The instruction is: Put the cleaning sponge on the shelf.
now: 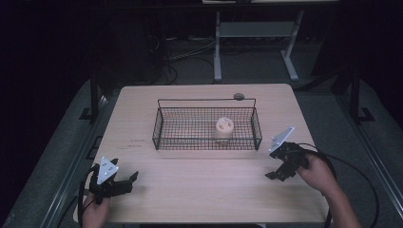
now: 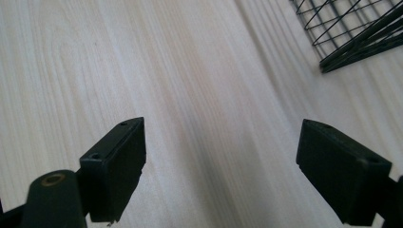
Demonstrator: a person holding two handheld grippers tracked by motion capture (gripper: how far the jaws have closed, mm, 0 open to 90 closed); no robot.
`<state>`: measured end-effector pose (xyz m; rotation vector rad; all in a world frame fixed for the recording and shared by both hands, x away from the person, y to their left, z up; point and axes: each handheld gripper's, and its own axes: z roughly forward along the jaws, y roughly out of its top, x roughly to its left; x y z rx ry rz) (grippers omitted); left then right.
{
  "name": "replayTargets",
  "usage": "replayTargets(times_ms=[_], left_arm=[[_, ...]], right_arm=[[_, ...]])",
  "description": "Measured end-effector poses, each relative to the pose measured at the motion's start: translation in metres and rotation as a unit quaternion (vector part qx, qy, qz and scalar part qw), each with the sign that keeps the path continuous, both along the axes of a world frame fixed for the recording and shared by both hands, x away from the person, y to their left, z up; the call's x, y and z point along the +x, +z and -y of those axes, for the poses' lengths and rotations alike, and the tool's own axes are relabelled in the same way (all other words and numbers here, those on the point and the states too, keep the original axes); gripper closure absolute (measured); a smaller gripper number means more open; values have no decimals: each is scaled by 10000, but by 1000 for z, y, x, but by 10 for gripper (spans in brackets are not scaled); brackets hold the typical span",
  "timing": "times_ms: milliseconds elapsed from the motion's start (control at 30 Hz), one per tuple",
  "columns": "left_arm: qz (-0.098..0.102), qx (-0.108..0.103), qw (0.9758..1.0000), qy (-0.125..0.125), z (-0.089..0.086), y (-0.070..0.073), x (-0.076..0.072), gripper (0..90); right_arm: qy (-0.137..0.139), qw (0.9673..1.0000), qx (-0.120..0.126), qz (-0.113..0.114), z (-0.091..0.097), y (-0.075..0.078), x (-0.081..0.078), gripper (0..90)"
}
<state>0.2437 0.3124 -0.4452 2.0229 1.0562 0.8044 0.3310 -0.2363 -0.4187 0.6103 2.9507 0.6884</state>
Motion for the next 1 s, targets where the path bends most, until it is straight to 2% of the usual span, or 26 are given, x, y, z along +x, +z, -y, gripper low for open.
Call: replayTargets(times_ms=[733,1000], left_arm=[[4,-11,10000,29,-1,0,0,137],[16,-37,10000,30,-1,-1,0,137]], right_arm=[[-92,9997,197,66,11,-15,-28,163],[-95,9995,243,191,11,-17,-39,163]])
